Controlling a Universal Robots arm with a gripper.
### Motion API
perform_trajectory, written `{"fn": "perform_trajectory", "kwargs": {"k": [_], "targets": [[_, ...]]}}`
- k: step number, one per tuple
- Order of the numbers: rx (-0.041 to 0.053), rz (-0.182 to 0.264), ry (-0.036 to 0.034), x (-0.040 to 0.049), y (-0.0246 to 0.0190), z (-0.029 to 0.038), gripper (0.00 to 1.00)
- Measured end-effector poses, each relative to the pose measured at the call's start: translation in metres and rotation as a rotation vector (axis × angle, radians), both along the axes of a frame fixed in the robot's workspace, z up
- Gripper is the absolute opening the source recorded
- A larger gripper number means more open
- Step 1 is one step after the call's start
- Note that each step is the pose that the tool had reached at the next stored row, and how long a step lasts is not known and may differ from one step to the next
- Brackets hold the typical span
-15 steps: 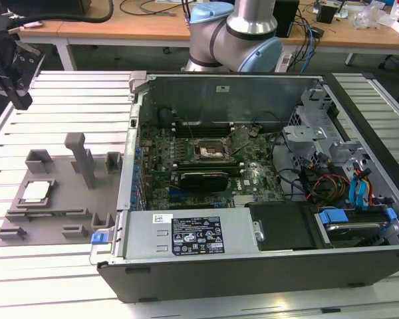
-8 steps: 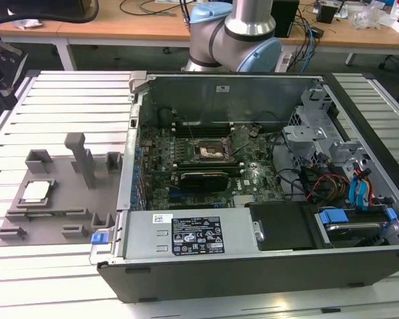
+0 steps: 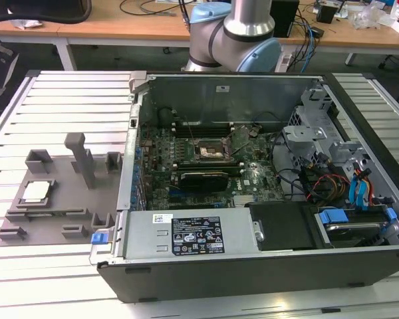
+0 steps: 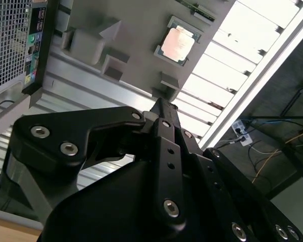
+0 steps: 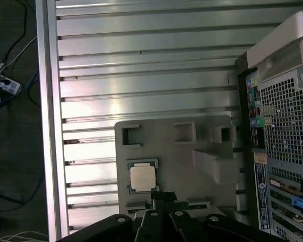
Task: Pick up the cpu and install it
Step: 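Reach for the cpu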
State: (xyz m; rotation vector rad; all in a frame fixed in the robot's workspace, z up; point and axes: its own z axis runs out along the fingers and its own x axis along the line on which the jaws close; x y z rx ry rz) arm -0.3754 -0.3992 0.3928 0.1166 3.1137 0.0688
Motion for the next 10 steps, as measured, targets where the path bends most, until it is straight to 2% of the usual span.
{"fn": "perform_trajectory", "kwargs": {"k": [3,10], "targets": [[0.0000,0.000,-0.0001,-0.0108,-0.0006,0.0000,0.11],[0.0000,0.000,-0.0001,-0.0222,-0.0007,-0.0003,0.11]]}}
